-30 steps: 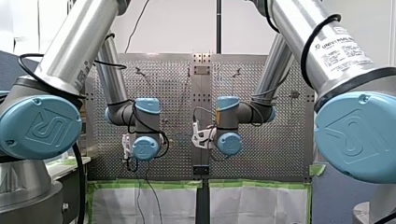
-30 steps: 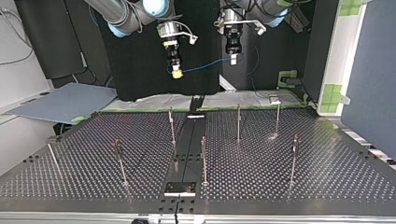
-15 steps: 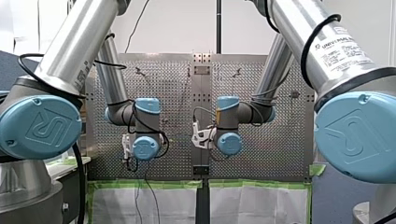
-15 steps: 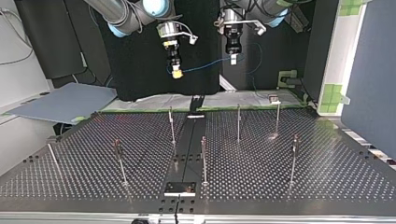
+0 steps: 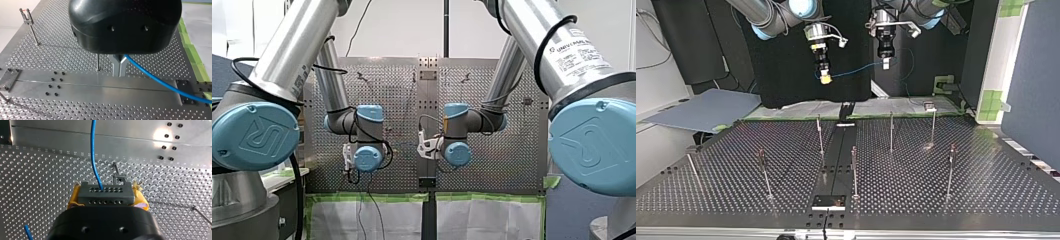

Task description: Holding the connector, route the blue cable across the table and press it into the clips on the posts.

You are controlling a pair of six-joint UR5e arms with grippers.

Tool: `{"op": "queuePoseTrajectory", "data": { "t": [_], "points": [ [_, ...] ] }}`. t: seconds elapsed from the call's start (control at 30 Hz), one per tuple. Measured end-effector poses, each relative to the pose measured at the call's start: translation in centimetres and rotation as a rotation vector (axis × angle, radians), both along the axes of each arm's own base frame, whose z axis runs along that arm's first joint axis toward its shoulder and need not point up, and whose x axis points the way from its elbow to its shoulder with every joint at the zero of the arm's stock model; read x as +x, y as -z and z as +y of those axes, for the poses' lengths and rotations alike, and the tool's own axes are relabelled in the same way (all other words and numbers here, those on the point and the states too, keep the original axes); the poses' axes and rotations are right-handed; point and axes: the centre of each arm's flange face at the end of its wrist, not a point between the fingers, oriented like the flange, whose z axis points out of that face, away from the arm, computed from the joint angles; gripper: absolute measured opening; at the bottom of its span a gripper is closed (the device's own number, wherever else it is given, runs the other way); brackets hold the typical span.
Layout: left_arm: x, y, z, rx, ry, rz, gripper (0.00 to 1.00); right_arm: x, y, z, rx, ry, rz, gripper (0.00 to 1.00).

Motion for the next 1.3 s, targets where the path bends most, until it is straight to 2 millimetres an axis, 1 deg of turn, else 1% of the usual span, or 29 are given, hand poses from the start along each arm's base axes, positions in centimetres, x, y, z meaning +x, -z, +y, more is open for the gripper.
{"op": "queuePoseTrajectory", "data": {
  "t": [0.4, 0.5, 0.67, 0.77, 0.87, 1.07, 1.17, 1.3],
  "points": [
    [0.0, 0.0, 0.0, 0.001, 0.0, 0.0, 0.0, 0.1, 0.1, 0.1, 0.003, -0.002, 0.004, 0.0],
    [0.0, 0.0, 0.0, 0.001, 0.0, 0.0, 0.0, 0.0, 1.1, 0.5, 0.023, -0.007, 0.026, 0.0],
    [0.0, 0.0, 0.0, 0.002, 0.0, 0.0, 0.0, -0.3, 3.5, 1.1, 0.065, -0.009, 0.069, 0.0],
    [0.0, 0.0, 0.0, 0.002, 0.0, 0.0, 0.0, -0.5, 4.6, 1.2, 0.08, -0.009, 0.086, 0.0],
    [0.0, 0.0, 0.0, 0.002, 0.0, 0.0, 0.0, -0.6, 5.1, 1.3, 0.087, -0.009, 0.092, 0.0],
    [0.0, 0.0, 0.0, 0.002, 0.0, 0.0, 0.0, -0.6, 5.2, 1.3, 0.089, -0.009, 0.095, 0.0],
    [-0.1, -0.1, 0.5, 0.012, -0.014, 0.006, 0.0, -0.6, 5.2, 1.3, 0.089, -0.009, 0.095, 0.0],
    [-0.5, -0.2, 2.0, 0.056, -0.052, 0.035, 0.0, -0.6, 5.2, 1.4, 0.09, -0.009, 0.095, 0.0]
  ]
}}
